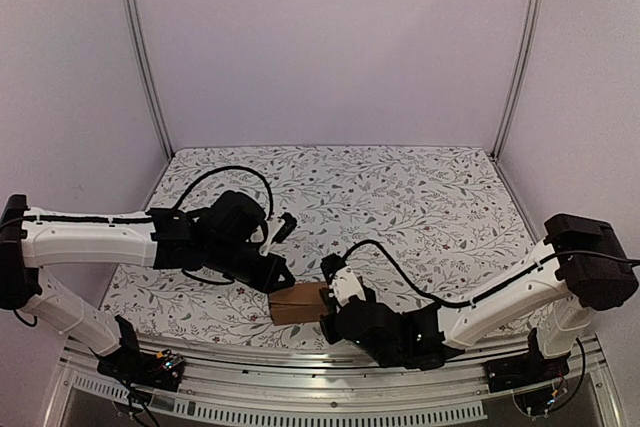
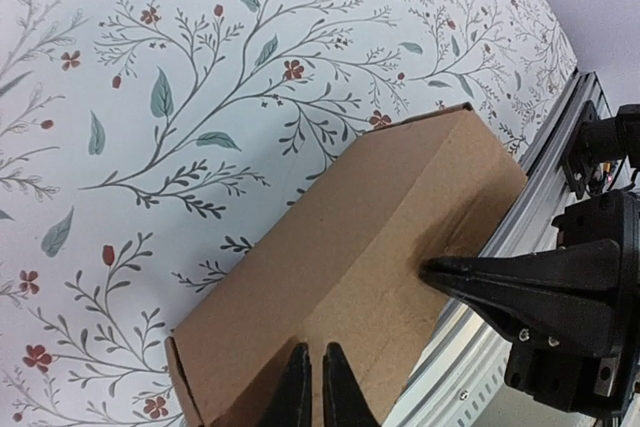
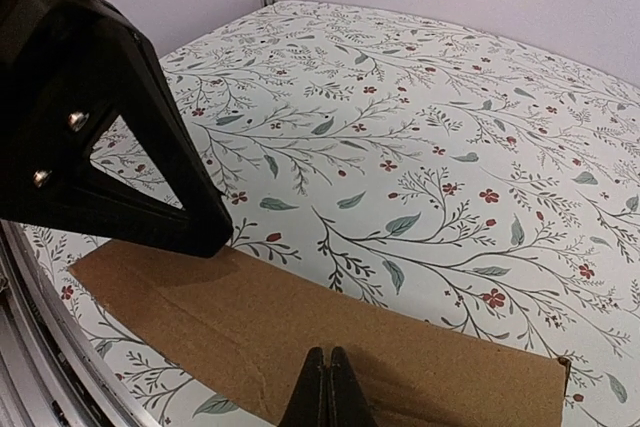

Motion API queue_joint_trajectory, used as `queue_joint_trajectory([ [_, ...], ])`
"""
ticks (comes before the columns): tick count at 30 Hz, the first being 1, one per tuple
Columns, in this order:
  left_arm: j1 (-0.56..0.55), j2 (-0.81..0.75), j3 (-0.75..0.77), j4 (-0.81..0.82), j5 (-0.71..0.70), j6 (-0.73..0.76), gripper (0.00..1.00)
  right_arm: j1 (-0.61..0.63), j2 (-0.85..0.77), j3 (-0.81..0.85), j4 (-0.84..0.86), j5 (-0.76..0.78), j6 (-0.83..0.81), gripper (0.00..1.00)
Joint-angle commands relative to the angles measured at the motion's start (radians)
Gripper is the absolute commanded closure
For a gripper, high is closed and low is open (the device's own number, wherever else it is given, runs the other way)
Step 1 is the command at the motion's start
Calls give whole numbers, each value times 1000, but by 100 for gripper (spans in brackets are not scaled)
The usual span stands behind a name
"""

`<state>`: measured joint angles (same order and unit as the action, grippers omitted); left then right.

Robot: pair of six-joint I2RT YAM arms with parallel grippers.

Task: Fold the paper box

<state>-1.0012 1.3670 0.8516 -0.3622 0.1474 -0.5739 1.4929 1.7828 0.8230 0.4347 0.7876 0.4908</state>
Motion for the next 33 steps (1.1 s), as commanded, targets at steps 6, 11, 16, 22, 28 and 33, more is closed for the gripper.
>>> queue_joint_trajectory([
  [6, -12, -2, 56, 38, 60, 15, 92, 10, 49, -15, -76, -3, 32, 100],
  [11, -12, 30, 58, 65, 112, 11, 92, 8, 52, 13, -119, -2, 39, 100],
  [16, -13, 51, 35, 71, 106, 8, 93, -8, 31, 20, -142, -21, 51, 100],
  [22, -14, 74, -4, 78, 108, 0, 93, -30, 21, 34, -174, -49, 67, 100],
  [28, -13, 118, -24, 77, 99, 2, 94, -54, 18, 59, -212, -90, 89, 100],
  [33, -13, 135, -29, 71, 79, 8, 95, -76, -16, 67, -231, -122, 85, 100],
])
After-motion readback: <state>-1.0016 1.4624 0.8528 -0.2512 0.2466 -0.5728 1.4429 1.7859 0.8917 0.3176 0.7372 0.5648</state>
